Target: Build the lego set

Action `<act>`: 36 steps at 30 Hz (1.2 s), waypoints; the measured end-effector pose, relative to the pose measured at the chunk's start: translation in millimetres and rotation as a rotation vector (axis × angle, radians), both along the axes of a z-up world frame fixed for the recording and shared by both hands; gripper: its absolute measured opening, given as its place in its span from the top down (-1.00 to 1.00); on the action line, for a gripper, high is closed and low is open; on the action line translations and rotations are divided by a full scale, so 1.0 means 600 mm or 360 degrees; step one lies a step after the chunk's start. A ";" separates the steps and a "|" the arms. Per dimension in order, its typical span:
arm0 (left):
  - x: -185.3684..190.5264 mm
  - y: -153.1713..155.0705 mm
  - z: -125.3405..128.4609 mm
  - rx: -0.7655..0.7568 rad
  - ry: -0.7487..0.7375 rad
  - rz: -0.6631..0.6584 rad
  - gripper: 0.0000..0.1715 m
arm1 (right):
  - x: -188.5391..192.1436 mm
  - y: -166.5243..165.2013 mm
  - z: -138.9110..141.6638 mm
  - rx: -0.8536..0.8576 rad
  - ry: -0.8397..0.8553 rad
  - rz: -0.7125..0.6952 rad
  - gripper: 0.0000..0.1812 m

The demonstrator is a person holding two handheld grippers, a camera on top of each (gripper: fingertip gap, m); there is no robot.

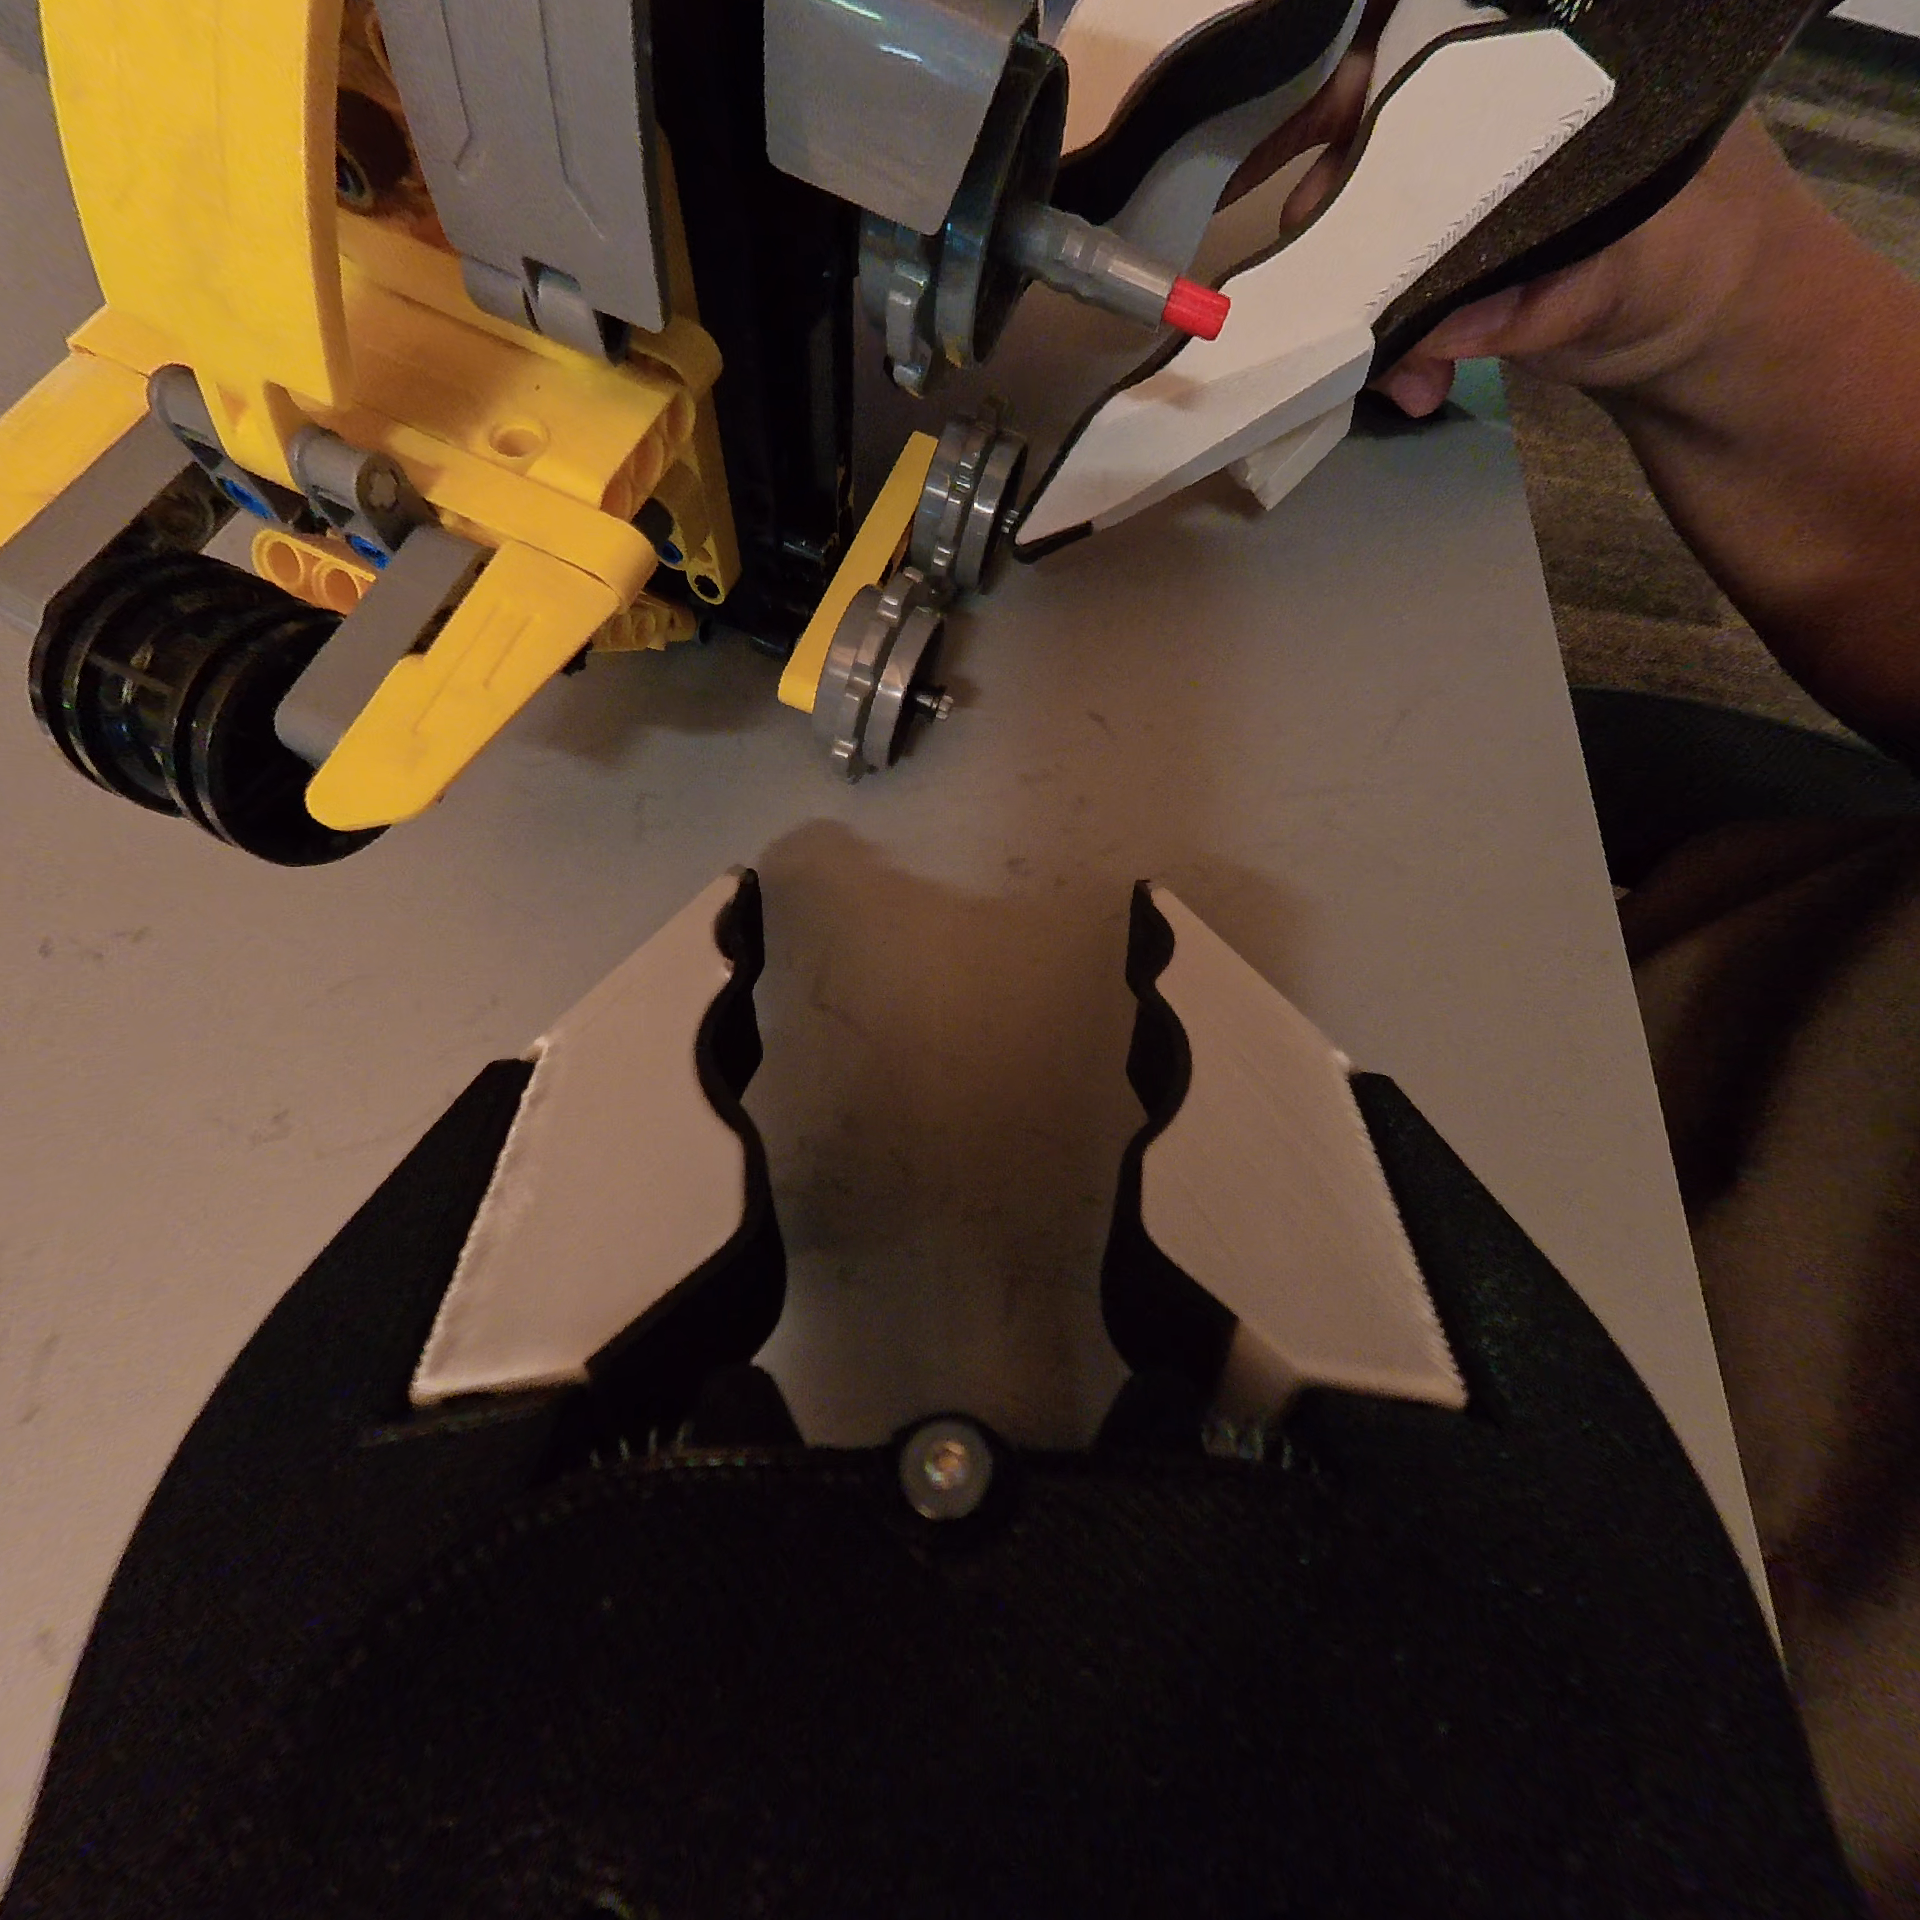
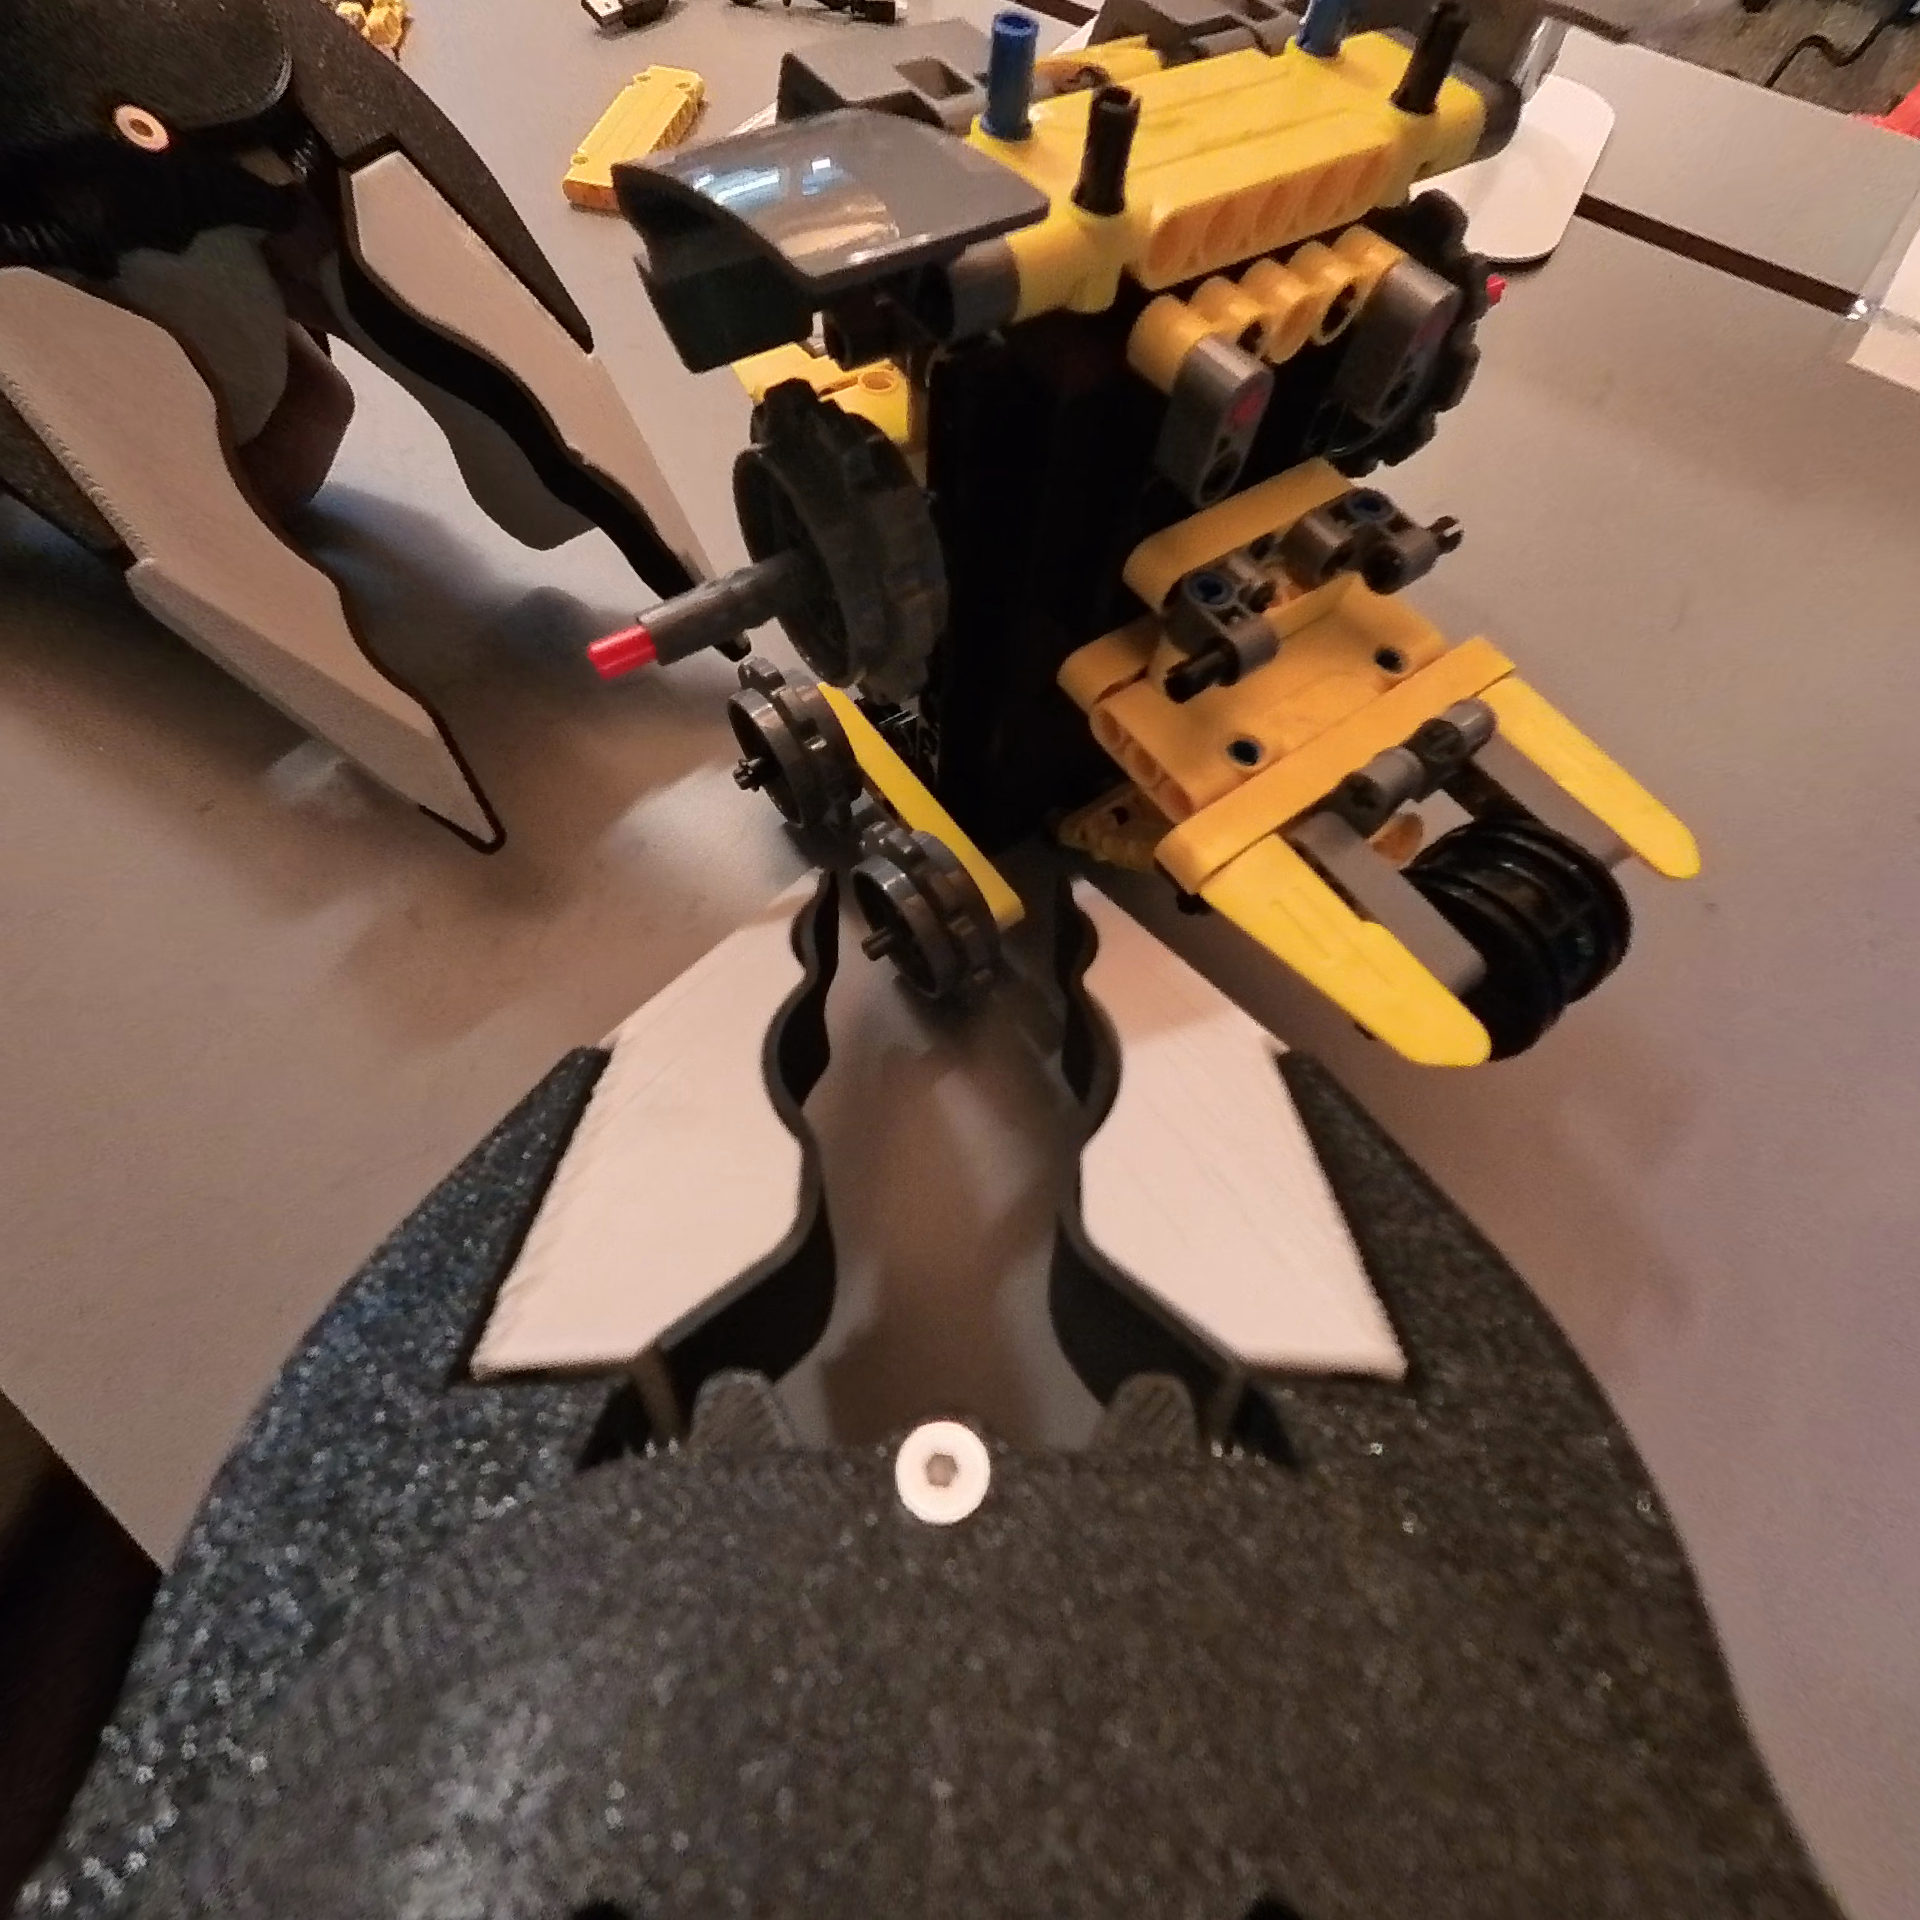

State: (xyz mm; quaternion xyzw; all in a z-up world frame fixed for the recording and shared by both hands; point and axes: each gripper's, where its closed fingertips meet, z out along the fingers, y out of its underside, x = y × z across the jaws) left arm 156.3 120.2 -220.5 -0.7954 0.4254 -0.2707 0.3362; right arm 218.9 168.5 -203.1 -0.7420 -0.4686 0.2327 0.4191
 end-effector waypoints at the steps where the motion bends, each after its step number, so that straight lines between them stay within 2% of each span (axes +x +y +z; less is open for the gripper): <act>1: 0.000 0.000 0.000 0.0004 -0.0001 0.0003 0.23 | 0.000 0.000 0.000 0.0001 0.0002 0.0001 0.54; 6: -0.019 -0.007 0.017 0.0049 -0.0017 0.0145 0.18 | 0.007 0.003 0.015 0.0093 0.0052 -0.0054 0.58; 12: -0.102 -0.082 0.066 0.0063 -0.0186 0.0488 0.22 | 0.022 -0.021 0.021 0.0135 0.0062 -0.0072 0.62; 14: -0.160 -0.104 0.079 0.0121 -0.0184 0.0661 0.34 | 0.019 -0.039 0.023 0.0130 0.0079 -0.0027 0.65; 17: -0.266 -0.139 0.099 0.0351 -0.0096 0.0870 0.95 | -0.008 -0.074 0.033 0.0085 0.0158 0.0070 0.67; 21: -0.446 -0.161 0.120 0.0598 0.0347 0.1307 1.00 | -0.076 -0.123 0.067 0.0096 0.0355 0.0182 0.74; 24: -0.537 -0.185 0.159 0.0725 0.0385 0.1576 1.00 | -0.121 -0.138 0.079 0.0186 0.0406 0.0173 0.81; 27: -0.579 -0.208 0.175 0.0751 0.0251 0.1695 1.00 | -0.159 -0.145 0.071 0.0220 0.0344 0.0187 0.86; 29: -0.610 -0.217 0.171 0.0774 0.0273 0.1784 1.00 | -0.181 -0.144 0.067 0.0189 0.0326 0.0184 1.00; 31: -0.629 -0.218 0.167 0.0817 0.0314 0.1833 1.00 | -0.204 -0.147 0.063 0.0122 0.0337 0.0210 1.00; 33: -0.634 -0.209 0.168 0.0852 0.0307 0.1859 1.00 | -0.224 -0.141 0.061 0.0122 0.0328 0.0201 1.00; 36: -0.611 -0.189 0.164 0.0818 0.0221 0.1770 1.00 | -0.256 -0.134 0.053 0.0135 0.0273 0.0217 1.00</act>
